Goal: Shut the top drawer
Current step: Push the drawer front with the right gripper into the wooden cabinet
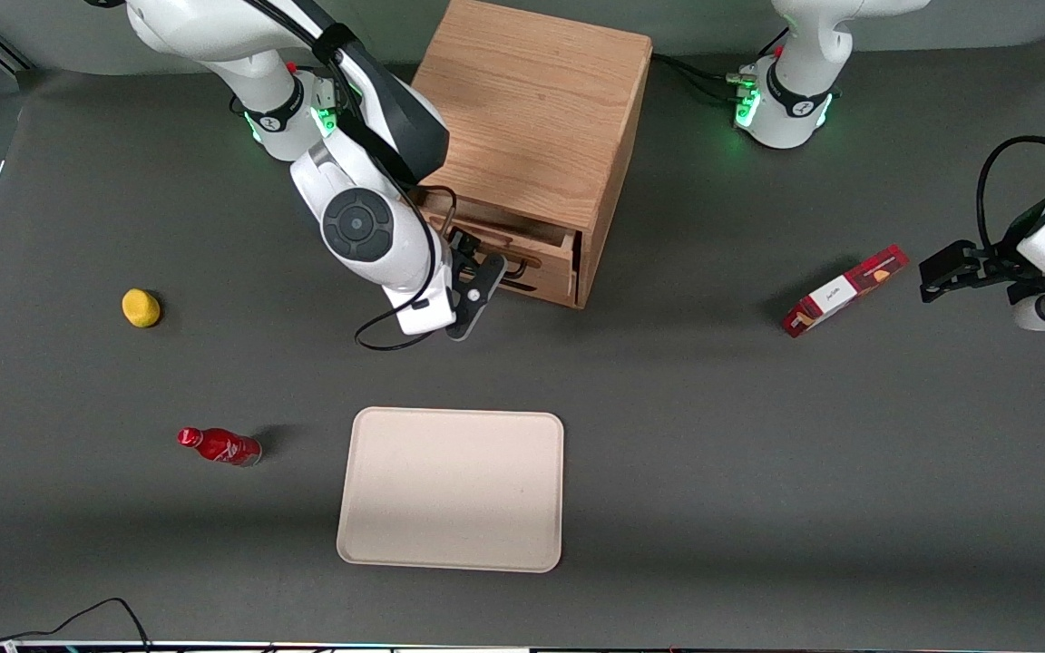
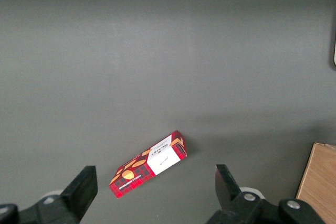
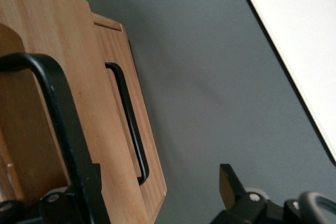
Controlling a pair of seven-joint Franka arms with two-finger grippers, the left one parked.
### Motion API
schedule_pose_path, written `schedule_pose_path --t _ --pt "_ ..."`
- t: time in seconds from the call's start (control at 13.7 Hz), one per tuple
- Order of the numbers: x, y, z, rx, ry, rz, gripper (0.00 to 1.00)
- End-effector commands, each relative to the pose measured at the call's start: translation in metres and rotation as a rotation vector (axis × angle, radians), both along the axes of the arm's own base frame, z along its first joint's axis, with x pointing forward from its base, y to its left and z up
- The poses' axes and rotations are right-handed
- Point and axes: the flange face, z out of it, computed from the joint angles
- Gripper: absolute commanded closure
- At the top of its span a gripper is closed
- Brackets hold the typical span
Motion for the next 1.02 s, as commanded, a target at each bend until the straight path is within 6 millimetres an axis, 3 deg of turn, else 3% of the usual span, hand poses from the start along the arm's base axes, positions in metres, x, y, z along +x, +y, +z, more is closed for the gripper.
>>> schedule_pose_path --t 0.0,0.95 --pt "-0.019 0.007 0.007 -0.014 -0.014 -0.011 0.00" --pt "-0.039 0.017 0.007 -0.022 -0.004 0.007 0.00"
